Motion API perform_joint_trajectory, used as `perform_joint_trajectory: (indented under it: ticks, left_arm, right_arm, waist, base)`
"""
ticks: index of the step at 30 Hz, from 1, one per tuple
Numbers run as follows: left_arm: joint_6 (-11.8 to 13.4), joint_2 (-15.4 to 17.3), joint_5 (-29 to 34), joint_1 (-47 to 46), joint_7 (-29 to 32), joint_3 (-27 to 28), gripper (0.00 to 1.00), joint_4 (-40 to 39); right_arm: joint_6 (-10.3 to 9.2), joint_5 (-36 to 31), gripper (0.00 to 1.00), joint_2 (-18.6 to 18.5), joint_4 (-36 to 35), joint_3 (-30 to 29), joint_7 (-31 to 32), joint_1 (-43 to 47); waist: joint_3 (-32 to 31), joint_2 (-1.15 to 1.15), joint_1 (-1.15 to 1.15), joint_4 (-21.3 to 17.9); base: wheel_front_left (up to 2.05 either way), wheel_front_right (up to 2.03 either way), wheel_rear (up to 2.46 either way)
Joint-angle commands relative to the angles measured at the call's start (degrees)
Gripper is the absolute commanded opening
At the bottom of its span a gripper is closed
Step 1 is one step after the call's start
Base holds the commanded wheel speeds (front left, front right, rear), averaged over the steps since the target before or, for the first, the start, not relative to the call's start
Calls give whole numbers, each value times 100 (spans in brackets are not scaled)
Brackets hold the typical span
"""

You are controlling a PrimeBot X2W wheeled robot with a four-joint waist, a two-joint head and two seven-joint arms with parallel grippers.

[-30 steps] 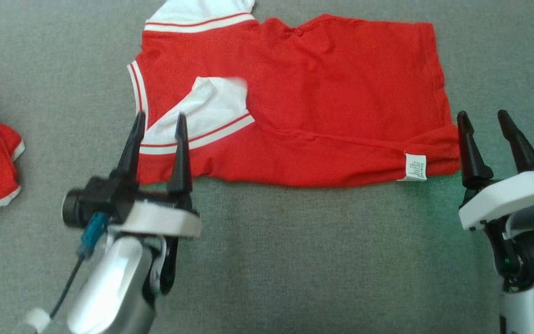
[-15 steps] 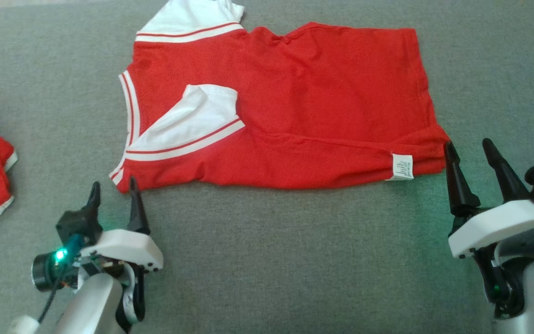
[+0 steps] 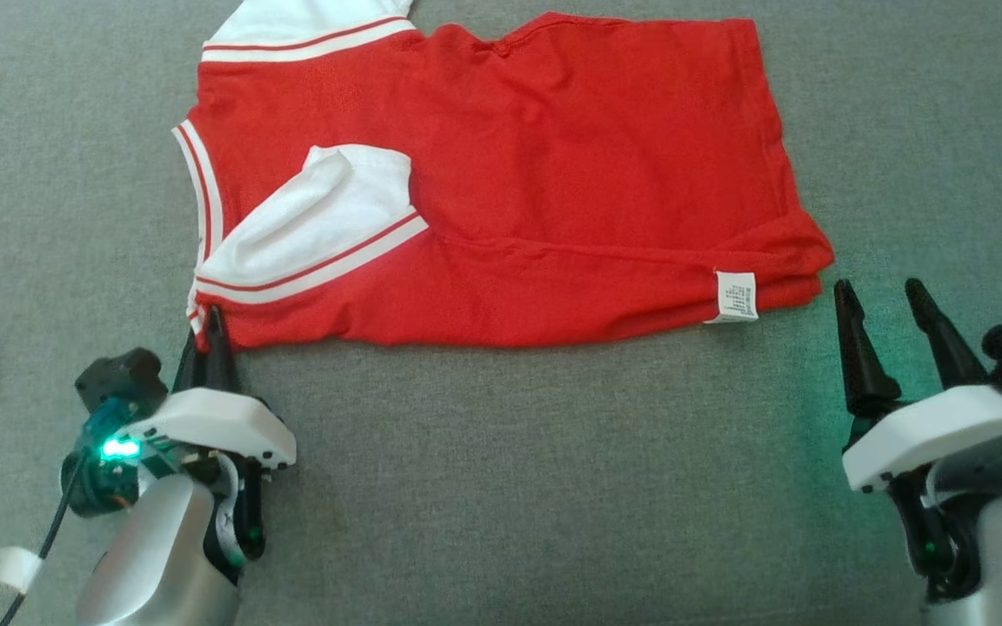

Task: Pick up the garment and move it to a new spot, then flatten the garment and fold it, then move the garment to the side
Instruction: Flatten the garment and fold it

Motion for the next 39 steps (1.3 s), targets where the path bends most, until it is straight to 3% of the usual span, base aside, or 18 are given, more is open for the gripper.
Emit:
perform_joint_trajectory:
  ticks: [1,14,21,22,23,31,39]
  left_arm:
    - [-9,78,-39,15,-45,176,0,-70]
    - [-73,34,-22,85,-208,56,0,-263]
    - [-105,23,-42,52,-196,3,0,-251]
    - [-108,21,-49,54,-198,1,0,-245]
    - [-112,18,-59,57,-218,6,0,-243]
    - [-144,93,-207,426,-500,171,0,-636]
    - [281,372,-200,1585,-128,131,0,-1817]
  right_arm:
    - [43,52,100,-20,-70,86,-88,-18]
    - [43,142,100,-20,1329,247,-282,-788]
    - [43,-154,100,-20,1882,312,-101,-1033]
    - [43,-183,56,-20,1911,330,-69,-1044]
    - [43,-214,0,-20,1912,362,-56,-1046]
    - [43,-142,0,-20,1242,130,-78,-636]
    - [43,-142,0,-20,171,-174,604,251]
  waist:
    - [25,0,0,-8]
    - [141,0,0,180]
    - [172,0,0,235]
    - [168,0,0,240]
    - [158,0,0,243]
    - [-153,0,0,222]
    - [-518,0,0,252]
  base:
    - [0,0,0]
    - [0,0,0]
    - [0,0,0]
    - [0,0,0]
    - [0,0,0]
    - [0,0,0]
    - [0,0,0]
